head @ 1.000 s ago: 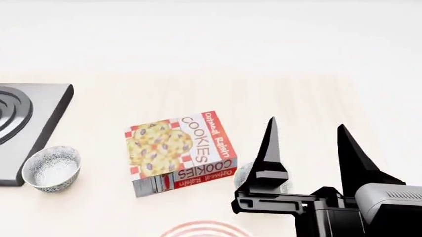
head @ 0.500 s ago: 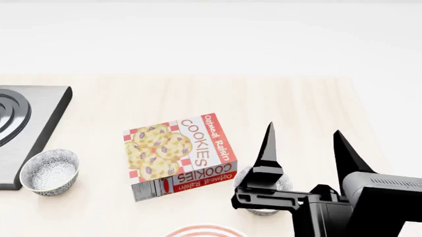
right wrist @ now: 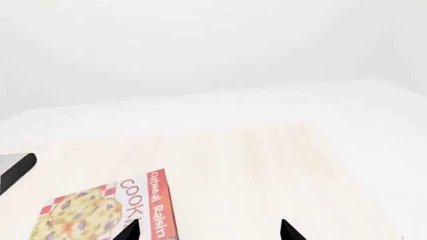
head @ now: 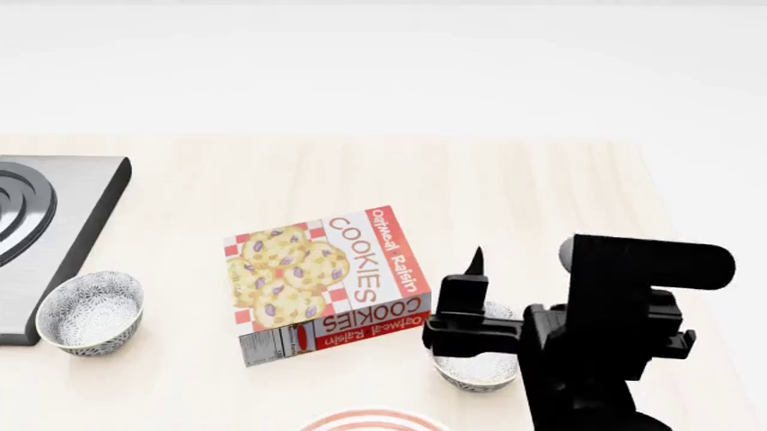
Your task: Pick the akita bowl next to the plate and place it on the plate.
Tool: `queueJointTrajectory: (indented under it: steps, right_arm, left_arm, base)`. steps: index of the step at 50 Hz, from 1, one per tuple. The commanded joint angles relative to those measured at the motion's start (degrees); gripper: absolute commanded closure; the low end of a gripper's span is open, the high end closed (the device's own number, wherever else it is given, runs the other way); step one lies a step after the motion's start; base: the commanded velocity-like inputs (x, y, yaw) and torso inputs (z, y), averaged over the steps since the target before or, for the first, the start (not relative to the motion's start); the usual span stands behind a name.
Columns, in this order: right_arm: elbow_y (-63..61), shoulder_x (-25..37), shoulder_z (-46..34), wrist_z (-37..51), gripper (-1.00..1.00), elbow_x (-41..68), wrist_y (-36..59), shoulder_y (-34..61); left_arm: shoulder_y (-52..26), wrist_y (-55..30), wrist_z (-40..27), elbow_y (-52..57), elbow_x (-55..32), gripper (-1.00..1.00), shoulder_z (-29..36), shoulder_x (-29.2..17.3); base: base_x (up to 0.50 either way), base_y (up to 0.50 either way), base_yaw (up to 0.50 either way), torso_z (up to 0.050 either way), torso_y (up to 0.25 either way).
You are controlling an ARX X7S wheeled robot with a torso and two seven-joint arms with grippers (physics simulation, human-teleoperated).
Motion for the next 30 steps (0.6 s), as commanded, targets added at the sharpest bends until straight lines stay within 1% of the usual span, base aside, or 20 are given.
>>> queueJointTrajectory:
  steps: [1,6,7,9,10,11,12,13,15,19,24,30]
  right_arm:
    - [8.03,0.3,-0.98,1.21,-1.0,1.7,7.45,7.08]
    - [11.53,0.13,-1.59,0.88,-1.0,2.71,10.42,9.7]
    - [12.92,-0.35,-0.7,1.13,-1.0,3.41,11.06,10.17]
    - [14.09,1.02,-4.13,-0.13,-1.0,1.15,10.98,11.59]
    - [14.44,1.01,-4.13,-0.59,-1.0,1.46,11.1,11.84]
    - [14.97,-0.42,-1.07,0.45,-1.0,3.6,11.62,11.68]
    - [15.81,-0.7,-0.48,1.33,-1.0,4.56,13.72,12.43]
    - [16.06,0.2,-2.48,0.4,-1.0,3.76,14.18,13.07]
    - [17.21,-0.38,-1.03,0.65,-1.0,4.56,14.19,13.19]
    - [20.24,-0.12,-1.71,-0.08,-1.0,4.41,15.15,15.04]
    - [24.54,-1.03,-0.47,0.8,-1.0,4.78,16.26,17.18]
    - [29.89,-1.24,-2.96,-1.58,-1.0,3.91,16.73,20.33]
  left_arm:
    - [-0.04,0.05,-0.2,-0.13,-0.26,-1.0,0.08,-0.15]
    - [0.05,0.08,-0.3,-0.04,-0.29,-1.0,0.16,-0.24]
    - [0.12,0.1,-0.36,0.07,-0.23,-1.0,0.21,-0.25]
    - [0.11,0.07,-0.42,0.12,-0.26,-1.0,0.23,-0.29]
    - [0.08,0.08,-0.44,0.09,-0.26,-1.0,0.26,-0.31]
    - [0.06,0.16,-0.42,-0.01,-0.25,-1.0,0.28,-0.3]
    - [0.06,0.24,-0.43,-0.04,-0.19,-1.0,0.32,-0.31]
    - [0.05,0.41,-0.37,-0.24,-0.17,-1.0,0.32,-0.29]
    - [0.07,0.4,-0.4,-0.21,-0.2,-1.0,0.37,-0.33]
    - [0.16,0.12,-0.65,0.19,-0.29,-1.0,0.4,-0.47]
    - [0.25,0.16,-0.74,0.27,-0.38,-1.0,0.46,-0.57]
    - [0.16,0.46,-0.75,-0.11,-0.37,-1.0,0.6,-0.63]
  base:
    - [0.0,0.0,0.0,0.0,0.0]
    - [0.0,0.0,0.0,0.0,0.0]
    - [0.0,0.0,0.0,0.0,0.0]
    - [0.0,0.0,0.0,0.0,0.0]
    - [0.0,0.0,0.0,0.0,0.0]
    - [0.0,0.0,0.0,0.0,0.0]
    - [0.0,0.0,0.0,0.0,0.0]
    - [0.0,0.0,0.0,0.0,0.0]
    - [0.0,0.0,0.0,0.0,0.0]
    - [0.0,0.0,0.0,0.0,0.0]
    - [0.0,0.0,0.0,0.0,0.0]
    - [0.0,0.0,0.0,0.0,0.0]
